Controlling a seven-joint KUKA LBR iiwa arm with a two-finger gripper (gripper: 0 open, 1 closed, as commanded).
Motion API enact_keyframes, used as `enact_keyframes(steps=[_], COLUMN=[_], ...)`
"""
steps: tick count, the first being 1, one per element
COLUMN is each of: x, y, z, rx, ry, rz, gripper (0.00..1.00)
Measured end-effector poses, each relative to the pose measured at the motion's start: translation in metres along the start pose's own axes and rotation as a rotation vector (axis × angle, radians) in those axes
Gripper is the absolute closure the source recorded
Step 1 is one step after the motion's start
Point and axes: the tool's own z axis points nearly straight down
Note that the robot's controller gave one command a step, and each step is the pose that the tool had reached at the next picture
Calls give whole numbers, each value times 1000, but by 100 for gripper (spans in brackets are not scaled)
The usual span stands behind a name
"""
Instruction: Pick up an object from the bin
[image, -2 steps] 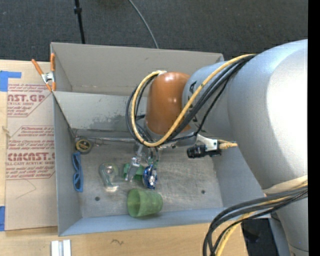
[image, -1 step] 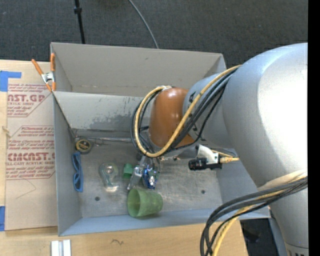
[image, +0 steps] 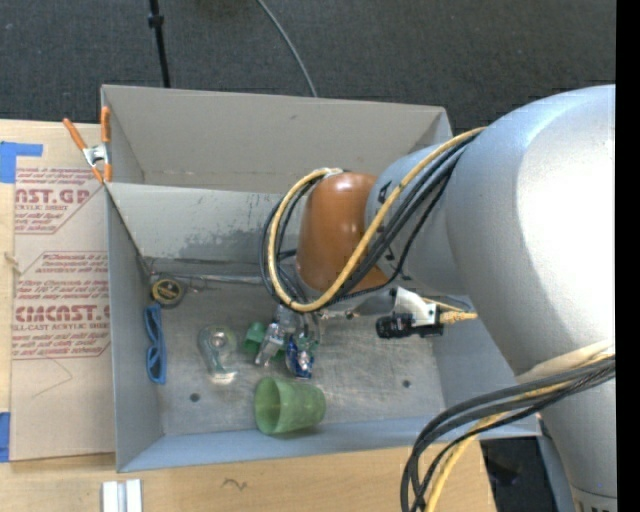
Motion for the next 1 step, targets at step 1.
enact_keyframes(steps=[1], x=[3], y=[0], z=[-193], rx=[0], ry=[-5], rz=[-36], gripper=[100])
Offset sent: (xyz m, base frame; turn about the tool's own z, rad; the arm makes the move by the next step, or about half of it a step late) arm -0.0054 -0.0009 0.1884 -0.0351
